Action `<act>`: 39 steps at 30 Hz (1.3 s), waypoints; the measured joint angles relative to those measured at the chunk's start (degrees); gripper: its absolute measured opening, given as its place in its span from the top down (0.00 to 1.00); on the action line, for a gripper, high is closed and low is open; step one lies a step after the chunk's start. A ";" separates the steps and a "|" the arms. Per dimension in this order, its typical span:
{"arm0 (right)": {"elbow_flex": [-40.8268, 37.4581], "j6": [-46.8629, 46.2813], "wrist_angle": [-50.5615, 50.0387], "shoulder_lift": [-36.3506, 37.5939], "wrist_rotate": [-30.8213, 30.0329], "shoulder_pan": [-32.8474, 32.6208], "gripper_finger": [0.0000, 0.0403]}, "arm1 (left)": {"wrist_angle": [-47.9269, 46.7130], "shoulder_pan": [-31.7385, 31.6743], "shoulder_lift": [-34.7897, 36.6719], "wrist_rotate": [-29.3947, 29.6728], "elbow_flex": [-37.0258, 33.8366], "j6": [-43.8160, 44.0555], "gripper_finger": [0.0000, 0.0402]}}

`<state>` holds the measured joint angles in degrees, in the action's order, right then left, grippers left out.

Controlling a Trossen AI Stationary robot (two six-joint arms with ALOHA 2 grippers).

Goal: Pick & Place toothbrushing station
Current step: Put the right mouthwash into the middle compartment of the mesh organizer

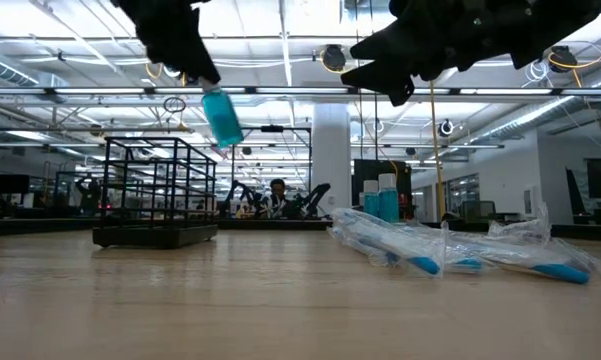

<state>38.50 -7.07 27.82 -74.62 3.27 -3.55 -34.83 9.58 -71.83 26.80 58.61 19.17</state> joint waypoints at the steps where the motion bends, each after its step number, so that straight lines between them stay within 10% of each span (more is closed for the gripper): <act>1: 0.00 0.00 0.01 0.01 0.02 0.00 0.42 | -0.80 0.41 0.00 0.52 0.00 1.27 0.76; 17: 0.02 -0.39 -0.42 0.01 -0.15 0.06 0.43 | -17.21 5.39 8.80 3.13 -0.04 15.03 0.76; 39: 0.07 -0.83 -1.22 0.01 -0.18 0.07 0.42 | -15.03 2.52 -3.74 -3.87 -0.44 14.40 0.76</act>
<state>38.57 -7.90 26.60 -74.61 3.09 -3.49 -49.85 12.10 -75.58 22.94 58.17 33.57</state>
